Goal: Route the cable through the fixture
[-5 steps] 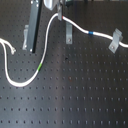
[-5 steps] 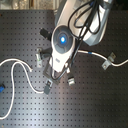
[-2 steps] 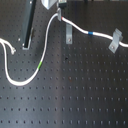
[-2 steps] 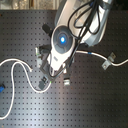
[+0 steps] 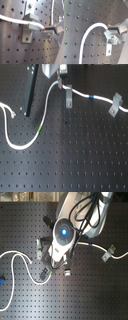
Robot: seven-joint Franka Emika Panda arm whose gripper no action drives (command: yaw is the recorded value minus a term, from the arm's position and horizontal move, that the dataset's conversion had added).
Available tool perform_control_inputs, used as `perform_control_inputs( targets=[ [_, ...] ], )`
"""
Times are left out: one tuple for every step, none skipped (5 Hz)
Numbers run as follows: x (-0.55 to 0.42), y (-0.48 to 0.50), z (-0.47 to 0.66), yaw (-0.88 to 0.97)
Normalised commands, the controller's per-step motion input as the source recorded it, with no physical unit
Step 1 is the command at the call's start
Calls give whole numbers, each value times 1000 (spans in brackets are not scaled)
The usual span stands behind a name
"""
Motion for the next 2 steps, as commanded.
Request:
perform_control_inputs(
  targets=[
    [63, 68, 328, 11],
    [28, 35, 170, 20]
  ],
)
